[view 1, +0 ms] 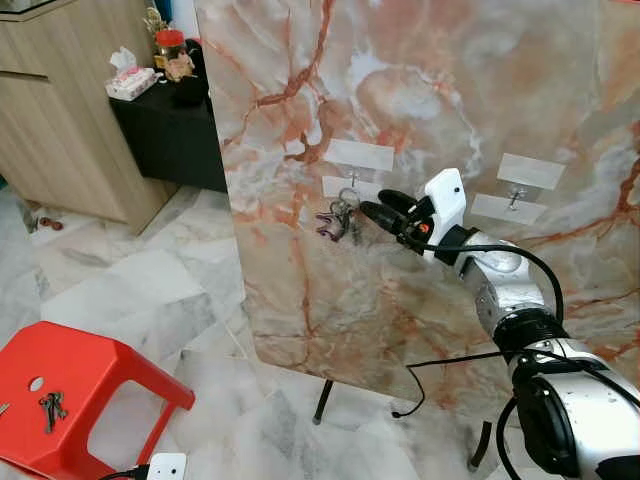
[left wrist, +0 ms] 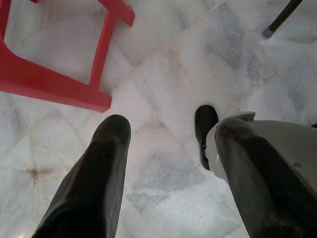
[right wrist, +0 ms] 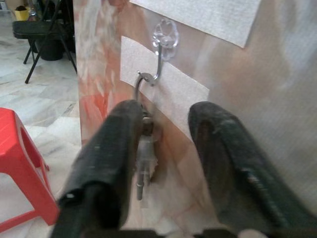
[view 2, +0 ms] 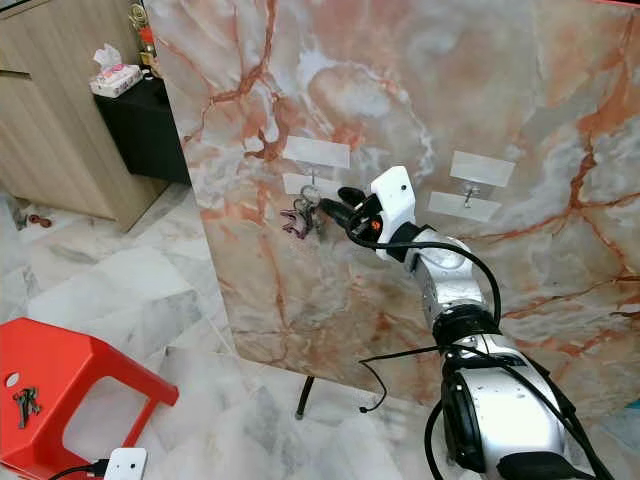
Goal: Hang keys on a hook
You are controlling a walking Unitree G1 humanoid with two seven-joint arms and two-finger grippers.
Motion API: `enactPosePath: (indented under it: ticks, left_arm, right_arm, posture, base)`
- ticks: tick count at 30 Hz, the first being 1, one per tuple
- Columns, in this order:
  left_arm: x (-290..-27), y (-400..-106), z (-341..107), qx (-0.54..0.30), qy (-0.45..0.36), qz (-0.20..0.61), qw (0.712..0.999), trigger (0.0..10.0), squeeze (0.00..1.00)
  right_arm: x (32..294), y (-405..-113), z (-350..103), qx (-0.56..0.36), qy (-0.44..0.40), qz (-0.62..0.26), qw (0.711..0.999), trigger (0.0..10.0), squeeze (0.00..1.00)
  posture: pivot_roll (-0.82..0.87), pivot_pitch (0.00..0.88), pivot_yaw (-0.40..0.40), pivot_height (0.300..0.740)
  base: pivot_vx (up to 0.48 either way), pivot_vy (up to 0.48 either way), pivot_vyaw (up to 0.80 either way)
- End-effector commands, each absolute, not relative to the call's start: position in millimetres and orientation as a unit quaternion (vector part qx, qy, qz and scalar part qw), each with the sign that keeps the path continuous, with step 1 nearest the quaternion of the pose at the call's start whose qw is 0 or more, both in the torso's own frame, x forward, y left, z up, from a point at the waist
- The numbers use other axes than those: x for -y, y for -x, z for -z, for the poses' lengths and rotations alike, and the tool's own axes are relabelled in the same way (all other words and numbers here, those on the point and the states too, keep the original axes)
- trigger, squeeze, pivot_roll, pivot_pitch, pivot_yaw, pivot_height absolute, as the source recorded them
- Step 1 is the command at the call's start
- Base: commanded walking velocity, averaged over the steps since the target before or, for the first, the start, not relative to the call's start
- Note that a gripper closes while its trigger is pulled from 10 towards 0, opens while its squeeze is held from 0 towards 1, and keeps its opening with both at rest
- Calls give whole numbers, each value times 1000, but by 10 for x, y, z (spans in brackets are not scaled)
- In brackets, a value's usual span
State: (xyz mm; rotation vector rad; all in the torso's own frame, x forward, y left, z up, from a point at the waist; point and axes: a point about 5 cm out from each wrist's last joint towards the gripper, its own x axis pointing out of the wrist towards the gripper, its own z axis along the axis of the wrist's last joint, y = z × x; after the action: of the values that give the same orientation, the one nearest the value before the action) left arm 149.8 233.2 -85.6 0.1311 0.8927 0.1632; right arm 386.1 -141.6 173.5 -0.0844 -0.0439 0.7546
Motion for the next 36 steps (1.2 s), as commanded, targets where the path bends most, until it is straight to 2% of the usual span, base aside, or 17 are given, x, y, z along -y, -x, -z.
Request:
enactPosePath:
  ticks: [1,7,8,15,19,23,27,29,31,34,36]
  left_arm:
    - [-2315,-1465,877,-438,-61,-81,893,10000,0]
    - [-2292,-1477,876,-435,-60,-80,895,10000,0]
    - [-2285,-1466,881,-436,-59,-81,895,10000,0]
    - [-2283,-1429,895,-439,-56,-85,893,10000,0]
    - [-2291,-1413,899,-440,-55,-86,892,10000,0]
    - [-2304,-1395,900,-440,-57,-83,892,10000,0]
    - [-2303,-1392,901,-441,-58,-81,892,10000,0]
    - [-2297,-1398,901,-441,-59,-81,892,10000,0]
    - [-2295,-1401,901,-441,-60,-81,892,10000,0]
    - [-2290,-1403,903,-443,-62,-79,891,10000,0]
    - [-2295,-1392,910,-450,-65,-75,888,10000,0]
  right_arm:
    - [1470,-3880,-1784,24,44,-361,931,10000,859]
    - [1509,-3855,-1727,22,46,-353,934,10000,824]
    - [1537,-3808,-1651,21,49,-351,935,10000,0]
    - [1715,-3622,-1437,14,47,-326,944,10000,0]
    - [1865,-3396,-1290,7,28,-292,956,10000,0]
    - [1848,-3096,-1085,-23,-7,-281,959,10000,0]
    - [1821,-2960,-861,-63,-18,-263,963,10000,0]
    - [1937,-2818,-420,-175,-27,-156,972,10000,0]
    - [2055,-2717,-165,-242,-33,-77,967,10000,0]
    - [2209,-2483,198,-316,-34,5,948,10000,0]
    - [2232,-2380,331,-341,-32,25,939,10000,0]
  posture:
    - [89,90,-31,737]
    - [88,90,-31,737]
    - [91,84,-37,737]
    - [82,75,-47,737]
    - [80,75,-48,737]
    - [62,67,-51,737]
    - [60,61,-54,737]
    - [72,51,-62,737]
    - [75,44,-63,737]
    - [74,34,-60,737]
    - [69,18,-57,737]
  base:
    - [0,0,0]
    - [0,0,0]
    - [0,0,0]
    - [0,0,0]
    - [0,0,0]
    - [0,0,0]
    - [0,0,0]
    - [0,0,0]
    - [0,0,0]
    - [0,0,0]
    - [0,0,0]
